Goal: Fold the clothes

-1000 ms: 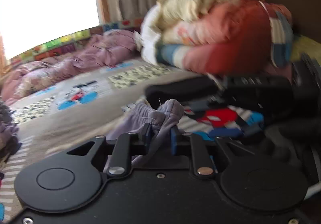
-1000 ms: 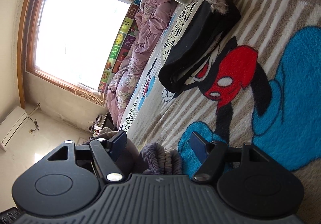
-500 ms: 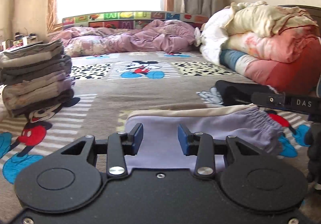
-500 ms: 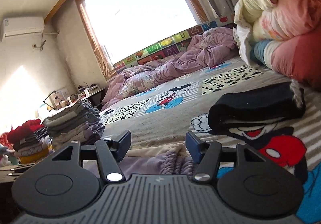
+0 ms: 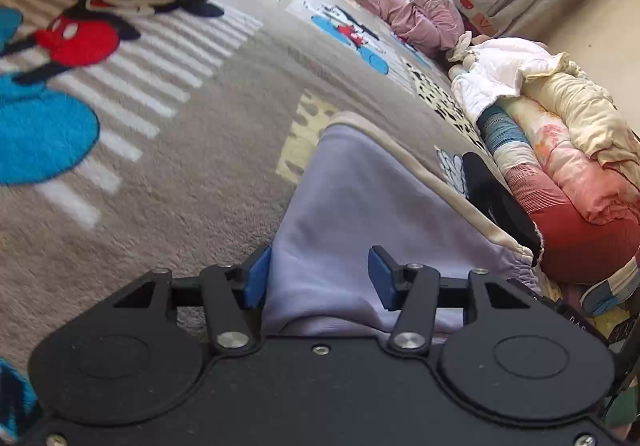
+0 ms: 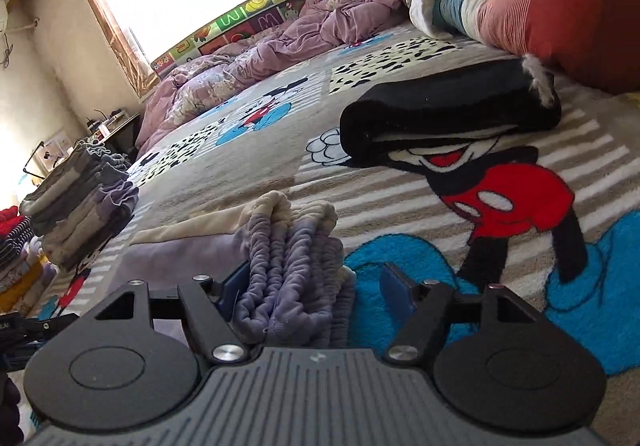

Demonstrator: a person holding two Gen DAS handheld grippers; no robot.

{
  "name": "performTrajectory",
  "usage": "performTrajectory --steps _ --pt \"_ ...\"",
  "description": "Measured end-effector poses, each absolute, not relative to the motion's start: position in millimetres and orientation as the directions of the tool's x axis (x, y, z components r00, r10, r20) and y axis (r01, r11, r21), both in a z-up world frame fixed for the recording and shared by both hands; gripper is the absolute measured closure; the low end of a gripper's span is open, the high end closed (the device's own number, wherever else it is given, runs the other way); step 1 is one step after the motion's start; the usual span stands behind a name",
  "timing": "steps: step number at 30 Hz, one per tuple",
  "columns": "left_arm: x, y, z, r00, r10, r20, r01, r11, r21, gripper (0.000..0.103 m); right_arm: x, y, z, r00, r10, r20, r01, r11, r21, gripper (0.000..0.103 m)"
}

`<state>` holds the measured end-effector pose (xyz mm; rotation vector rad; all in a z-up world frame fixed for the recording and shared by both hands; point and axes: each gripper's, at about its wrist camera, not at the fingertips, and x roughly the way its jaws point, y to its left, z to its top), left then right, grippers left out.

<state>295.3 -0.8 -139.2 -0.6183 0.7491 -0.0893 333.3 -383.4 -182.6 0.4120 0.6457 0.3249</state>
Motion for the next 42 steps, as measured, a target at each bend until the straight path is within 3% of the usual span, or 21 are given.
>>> performTrajectory --steps 2,3,7,12,14,16,18,21,22,24,25,37,38,40,42 --pt "298 -4 -144 0.728 -0.316 -0.609 -0.161 0.784 -0.599 0.072 337 -378 -187 0.735 0.432 -0.522 -0.188 0.871 0.454 0.033" --pt "296 -5 -143 0.729 -0.322 -0.605 -0.162 0.777 -0.609 0.085 337 -374 -187 0.731 0.437 -0.523 -0.203 0.872 0.445 0.038" --pt "279 4 -132 0.755 -0.321 -0.572 -0.147 0.768 -0.624 0.094 338 -368 -184 0.718 0.457 -0.524 -0.236 0.869 0.434 0.043" --pt "232 40 -99 0.825 -0.277 -0.493 -0.113 0.774 -0.623 0.095 325 -348 -171 0.679 0.542 -0.496 -0.341 0.83 0.441 0.053" --pt "205 65 -88 0.851 -0.234 -0.471 -0.129 0.775 -0.618 0.095 316 -324 -167 0.623 0.627 -0.467 -0.384 0.766 0.515 0.053" --pt "179 93 -89 0.857 -0.185 -0.48 -0.178 0.769 -0.614 0.095 305 -288 -164 0.548 0.714 -0.436 -0.451 0.691 0.565 0.053" --pt "157 117 -100 0.838 -0.169 -0.518 -0.228 0.755 -0.615 0.094 295 -254 -162 0.531 0.702 -0.475 -0.478 0.711 0.517 0.053" --pt "137 134 -118 0.805 -0.174 -0.568 -0.275 0.738 -0.616 0.081 285 -229 -158 0.543 0.663 -0.515 -0.479 0.748 0.459 0.043" --pt "131 138 -122 0.8 -0.173 -0.574 -0.288 0.73 -0.62 0.071 283 -232 -154 0.557 0.659 -0.505 -0.468 0.751 0.465 0.042" --pt "127 144 -122 0.816 -0.171 -0.553 -0.285 0.713 -0.64 0.048 279 -244 -148 0.583 0.66 -0.475 -0.442 0.747 0.496 0.028" --pt "129 147 -122 0.822 -0.175 -0.541 -0.278 0.706 -0.651 0.047 278 -250 -146 0.59 0.662 -0.461 -0.432 0.742 0.513 0.026" --pt "181 156 -156 0.826 -0.296 -0.48 -0.19 0.656 -0.731 0.048 271 -248 -183 0.549 0.673 -0.496 -0.286 0.709 0.645 0.025" --pt "182 155 -158 0.829 -0.302 -0.47 -0.175 0.658 -0.732 0.05 269 -242 -184 0.555 0.665 -0.5 -0.291 0.718 0.632 0.025" --pt "183 157 -162 0.829 -0.313 -0.464 -0.164 0.656 -0.736 0.069 267 -230 -184 0.575 0.646 -0.502 -0.305 0.739 0.601 0.026" --pt "187 162 -166 0.822 -0.343 -0.455 -0.153 0.636 -0.756 0.075 267 -222 -185 0.589 0.633 -0.503 -0.317 0.753 0.576 0.035"
